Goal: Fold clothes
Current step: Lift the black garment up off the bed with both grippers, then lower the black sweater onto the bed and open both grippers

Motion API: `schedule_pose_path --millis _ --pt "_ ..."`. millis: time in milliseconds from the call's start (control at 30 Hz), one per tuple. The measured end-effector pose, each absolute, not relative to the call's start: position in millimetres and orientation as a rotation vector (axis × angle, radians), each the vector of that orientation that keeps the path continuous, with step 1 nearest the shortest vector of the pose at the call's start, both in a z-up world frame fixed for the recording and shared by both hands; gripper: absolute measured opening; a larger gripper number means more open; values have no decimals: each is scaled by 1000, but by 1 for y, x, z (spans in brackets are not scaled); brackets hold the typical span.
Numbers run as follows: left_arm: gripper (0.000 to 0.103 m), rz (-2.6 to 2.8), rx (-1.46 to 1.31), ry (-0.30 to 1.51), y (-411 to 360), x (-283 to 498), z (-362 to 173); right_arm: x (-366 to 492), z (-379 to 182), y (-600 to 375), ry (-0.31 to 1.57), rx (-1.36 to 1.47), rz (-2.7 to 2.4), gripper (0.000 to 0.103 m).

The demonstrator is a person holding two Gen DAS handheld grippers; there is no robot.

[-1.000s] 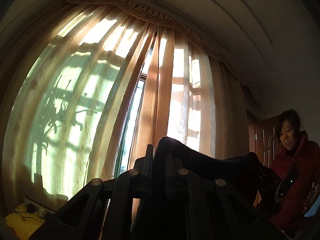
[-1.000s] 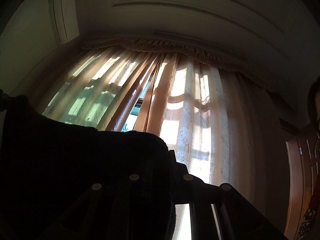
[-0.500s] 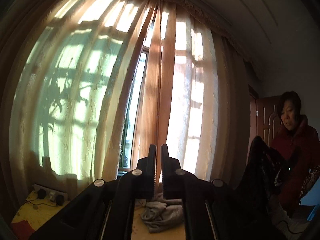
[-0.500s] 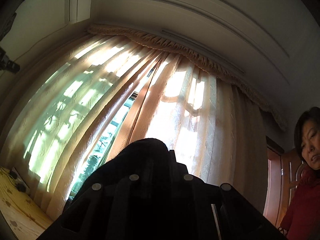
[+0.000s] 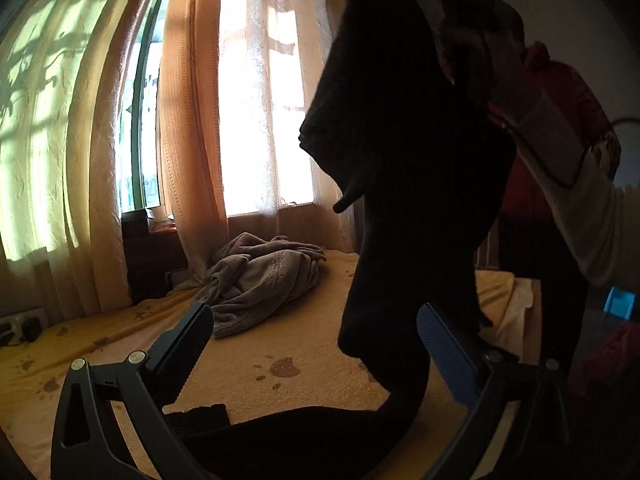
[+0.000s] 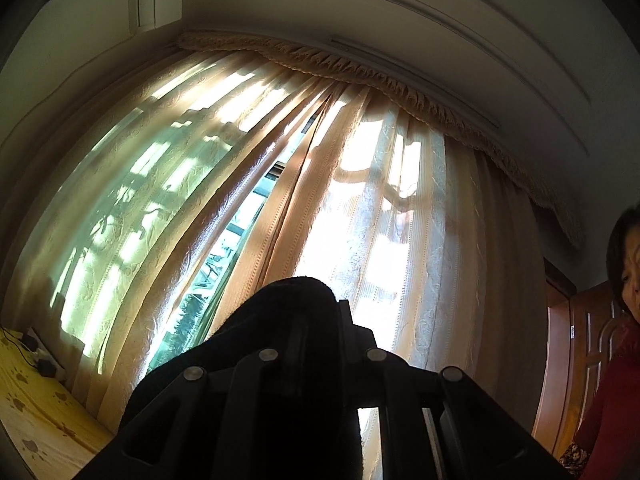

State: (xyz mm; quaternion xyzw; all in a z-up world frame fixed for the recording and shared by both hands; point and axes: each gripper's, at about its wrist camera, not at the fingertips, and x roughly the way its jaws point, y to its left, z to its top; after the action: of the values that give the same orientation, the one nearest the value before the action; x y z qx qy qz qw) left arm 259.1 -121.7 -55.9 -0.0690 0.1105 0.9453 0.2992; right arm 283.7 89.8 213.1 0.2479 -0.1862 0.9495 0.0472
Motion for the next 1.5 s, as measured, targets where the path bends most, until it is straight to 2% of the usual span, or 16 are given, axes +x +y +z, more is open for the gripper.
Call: schedule_pose_path --millis 133,367,433,467,500,667,833,1067,1267,1400,1500 --pt "102 2490 -147 431 -85 254 -68 286 219 87 -553 767 2907 13" --pt "102 2433 -130 442 -41 229 -63 296 222 94 -517 786 2919 13" --pt "82 2428 -160 420 -32 221 -59 300 221 98 -519 793 2904 13" --pt "33 2438 -188 385 -33 217 -56 301 220 99 -520 795 2895 13" --pt "10 2469 -205 326 -40 212 -51 302 219 103 -514 793 2886 13" --pt "10 2598 -240 20 -83 201 -27 306 215 134 -430 778 2828 13" --pt "9 2718 -30 -108 -133 231 26 311 202 178 -245 755 2791 13" --pt "10 2800 266 71 -168 304 102 345 181 202 -118 864 2726 13" --pt "10 2806 320 176 -179 352 124 384 175 192 -118 1027 2678 13" --pt "10 2798 198 241 -190 363 126 373 178 182 -156 994 2710 13" --pt "14 2805 -72 287 -205 332 98 319 179 170 -230 756 2822 13"
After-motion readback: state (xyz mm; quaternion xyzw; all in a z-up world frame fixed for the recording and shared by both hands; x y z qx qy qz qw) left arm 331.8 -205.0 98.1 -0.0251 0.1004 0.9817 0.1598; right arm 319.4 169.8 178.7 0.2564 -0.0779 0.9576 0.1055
